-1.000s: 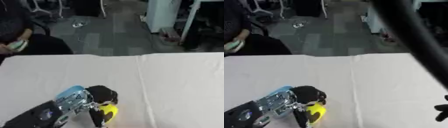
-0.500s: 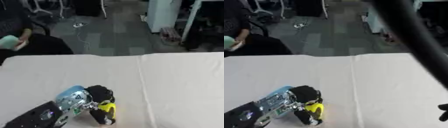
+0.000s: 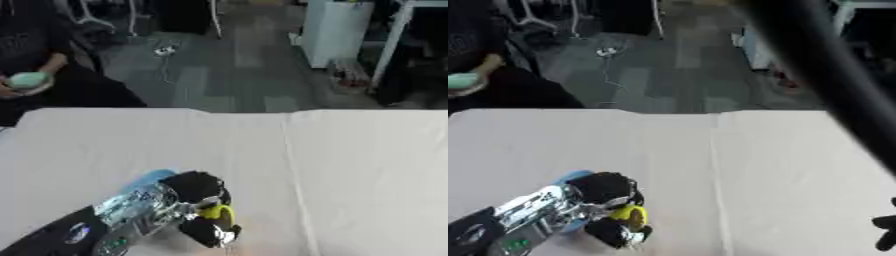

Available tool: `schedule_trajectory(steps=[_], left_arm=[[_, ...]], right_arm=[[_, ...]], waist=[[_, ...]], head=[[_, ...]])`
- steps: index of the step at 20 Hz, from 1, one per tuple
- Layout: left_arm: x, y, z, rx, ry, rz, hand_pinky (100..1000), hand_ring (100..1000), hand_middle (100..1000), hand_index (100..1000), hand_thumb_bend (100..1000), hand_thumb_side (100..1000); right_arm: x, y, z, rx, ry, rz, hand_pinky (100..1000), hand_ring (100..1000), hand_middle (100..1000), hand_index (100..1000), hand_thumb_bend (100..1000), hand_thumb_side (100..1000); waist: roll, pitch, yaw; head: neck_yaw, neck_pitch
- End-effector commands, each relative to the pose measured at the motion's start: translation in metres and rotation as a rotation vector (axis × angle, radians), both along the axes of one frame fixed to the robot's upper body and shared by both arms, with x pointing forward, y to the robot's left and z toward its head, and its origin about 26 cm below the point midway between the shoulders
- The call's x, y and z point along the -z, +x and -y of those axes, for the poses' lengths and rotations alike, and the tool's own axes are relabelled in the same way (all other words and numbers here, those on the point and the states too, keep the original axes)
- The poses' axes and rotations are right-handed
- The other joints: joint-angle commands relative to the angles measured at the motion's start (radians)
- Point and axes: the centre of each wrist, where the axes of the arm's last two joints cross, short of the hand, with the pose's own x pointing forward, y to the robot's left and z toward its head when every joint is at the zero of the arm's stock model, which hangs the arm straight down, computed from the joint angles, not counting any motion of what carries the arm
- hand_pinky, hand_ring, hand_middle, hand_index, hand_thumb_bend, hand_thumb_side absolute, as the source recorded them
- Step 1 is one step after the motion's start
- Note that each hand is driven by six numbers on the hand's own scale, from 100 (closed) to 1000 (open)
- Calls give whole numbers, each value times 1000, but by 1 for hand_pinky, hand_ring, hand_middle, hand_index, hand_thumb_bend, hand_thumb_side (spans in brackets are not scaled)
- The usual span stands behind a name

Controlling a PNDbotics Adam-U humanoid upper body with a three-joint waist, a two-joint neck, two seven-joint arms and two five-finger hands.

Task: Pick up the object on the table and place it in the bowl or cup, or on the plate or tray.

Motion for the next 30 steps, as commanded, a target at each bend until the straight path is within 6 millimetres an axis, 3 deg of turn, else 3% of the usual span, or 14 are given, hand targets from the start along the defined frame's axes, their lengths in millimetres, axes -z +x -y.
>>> schedule_trajectory(steps=[1,5,9,17,23,30], left_arm=[[-28,-10,-9,-27,31,65,100,100,100,314,100,772],[-44,-15,-19,-76,118,111,100,100,100,291,100,773],[-44,-16,-38,-148,212,127,100,100,100,290,100,774],[-30,-18,-68,-264,289,114,100,100,100,299,100,778],[-8,-12,-95,-362,338,73,100,100,100,302,100,781],[-4,8,-117,-378,303,279,100,100,100,301,100,823]], right_arm=[[-1,-3,-1,11,-7,12,367,604,766,772,100,941],[2,-5,-2,21,-19,7,368,605,766,766,100,942],[3,-6,-3,34,-21,8,368,605,766,768,100,941],[4,-6,-3,50,-17,11,367,606,767,769,100,942],[4,-6,-3,55,-17,11,367,606,767,766,100,943],[5,-6,-6,51,-20,15,367,606,767,763,100,944]], waist=[[0,-15,6],[1,-21,14],[2,-22,20],[1,-20,24],[-1,-20,28],[-4,-17,23]], head=[[-11,1],[-14,3],[-15,3],[-19,7],[-22,2],[-16,-6]])
